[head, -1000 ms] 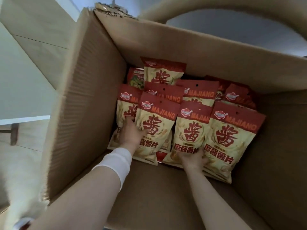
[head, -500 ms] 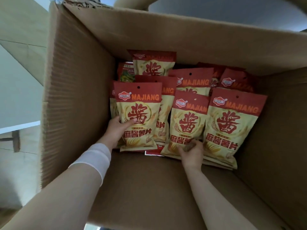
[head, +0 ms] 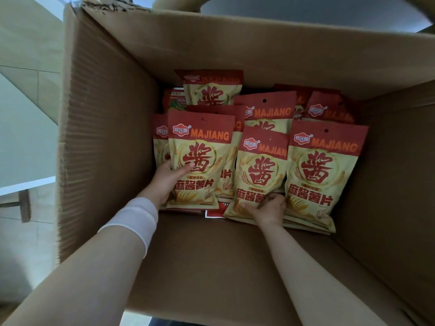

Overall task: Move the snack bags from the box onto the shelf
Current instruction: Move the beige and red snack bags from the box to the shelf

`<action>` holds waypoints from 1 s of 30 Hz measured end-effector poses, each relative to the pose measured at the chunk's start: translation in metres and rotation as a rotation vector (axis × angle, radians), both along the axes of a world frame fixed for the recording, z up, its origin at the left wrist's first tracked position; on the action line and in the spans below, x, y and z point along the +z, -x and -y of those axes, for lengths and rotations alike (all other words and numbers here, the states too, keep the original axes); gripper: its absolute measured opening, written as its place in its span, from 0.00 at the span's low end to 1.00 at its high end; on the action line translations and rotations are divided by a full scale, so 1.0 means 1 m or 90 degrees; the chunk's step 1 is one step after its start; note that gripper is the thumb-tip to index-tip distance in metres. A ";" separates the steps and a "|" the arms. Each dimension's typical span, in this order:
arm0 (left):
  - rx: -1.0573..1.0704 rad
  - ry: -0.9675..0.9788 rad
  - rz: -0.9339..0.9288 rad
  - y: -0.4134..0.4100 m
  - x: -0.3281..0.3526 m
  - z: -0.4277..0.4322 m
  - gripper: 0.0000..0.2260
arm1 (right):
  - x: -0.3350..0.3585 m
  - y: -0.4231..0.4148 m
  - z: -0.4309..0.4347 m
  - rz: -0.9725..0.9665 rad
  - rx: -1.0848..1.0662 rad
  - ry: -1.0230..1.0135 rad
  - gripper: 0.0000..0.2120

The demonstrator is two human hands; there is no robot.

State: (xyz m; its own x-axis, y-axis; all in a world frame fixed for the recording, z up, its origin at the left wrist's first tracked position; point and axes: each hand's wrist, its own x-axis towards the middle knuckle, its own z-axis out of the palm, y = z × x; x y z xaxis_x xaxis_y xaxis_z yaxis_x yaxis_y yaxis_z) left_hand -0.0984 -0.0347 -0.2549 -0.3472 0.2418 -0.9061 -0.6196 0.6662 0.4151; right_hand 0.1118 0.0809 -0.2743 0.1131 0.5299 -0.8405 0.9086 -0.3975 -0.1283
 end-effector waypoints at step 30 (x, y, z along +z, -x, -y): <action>-0.023 -0.390 -0.322 -0.051 0.253 -0.011 0.10 | 0.249 -0.078 0.028 -0.434 -0.243 -0.156 0.18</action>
